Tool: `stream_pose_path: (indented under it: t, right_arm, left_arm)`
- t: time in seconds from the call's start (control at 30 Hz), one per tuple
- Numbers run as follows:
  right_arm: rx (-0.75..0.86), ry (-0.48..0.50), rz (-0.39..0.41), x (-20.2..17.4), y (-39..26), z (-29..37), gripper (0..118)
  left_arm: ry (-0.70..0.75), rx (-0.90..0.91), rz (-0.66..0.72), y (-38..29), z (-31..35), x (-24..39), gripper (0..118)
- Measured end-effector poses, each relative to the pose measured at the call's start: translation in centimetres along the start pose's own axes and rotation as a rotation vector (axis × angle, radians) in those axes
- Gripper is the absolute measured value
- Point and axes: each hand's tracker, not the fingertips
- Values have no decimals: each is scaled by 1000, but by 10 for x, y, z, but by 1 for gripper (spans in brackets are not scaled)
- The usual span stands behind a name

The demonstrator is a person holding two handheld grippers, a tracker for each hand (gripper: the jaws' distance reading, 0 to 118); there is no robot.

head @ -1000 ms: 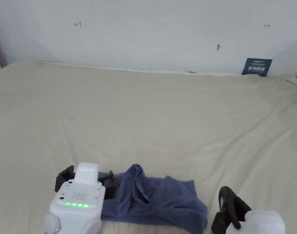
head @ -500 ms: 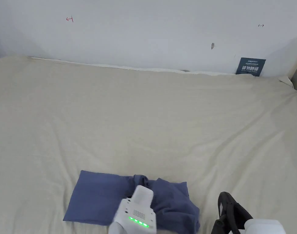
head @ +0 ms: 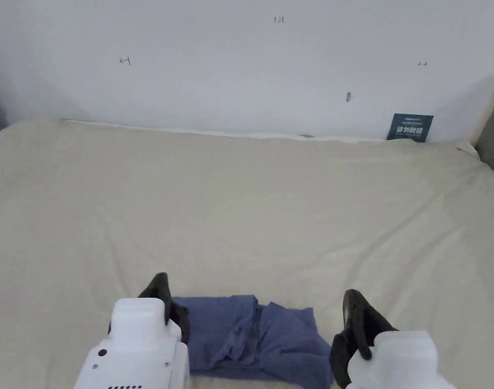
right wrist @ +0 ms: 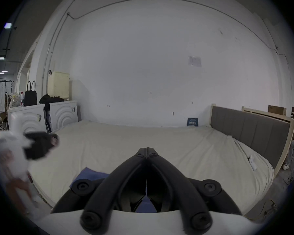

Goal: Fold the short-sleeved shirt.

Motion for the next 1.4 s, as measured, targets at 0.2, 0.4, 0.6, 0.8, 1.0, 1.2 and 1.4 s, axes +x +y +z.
stream_pose_path:
  t: [0.2,0.4,0.6,0.8,1.0,1.2,1.4]
  right_arm:
    - [110,-52,58,-15,11,12,1]
    - [106,-61,36,-14,16,23,1]
    - [86,-52,31,-8,11,30,1]
    - [50,-42,42,-3,1,34,1]
    - [-11,-54,41,6,-10,24,1]
    - [-54,-74,26,13,-20,8,1]
    - [-79,-55,25,9,-22,-1,1]
  left_arm:
    - [43,120,-83,25,55,-42,0]
    - [77,70,-24,13,58,-56,0]
    - [-90,-146,44,-12,0,-72,118]
    - [-71,-582,96,-118,-138,-83,118]
    - [-86,-737,65,-146,-190,-102,118]
    - [-181,-771,-29,-164,-183,-69,19]
    - [-100,-666,-10,-134,-155,-82,11]
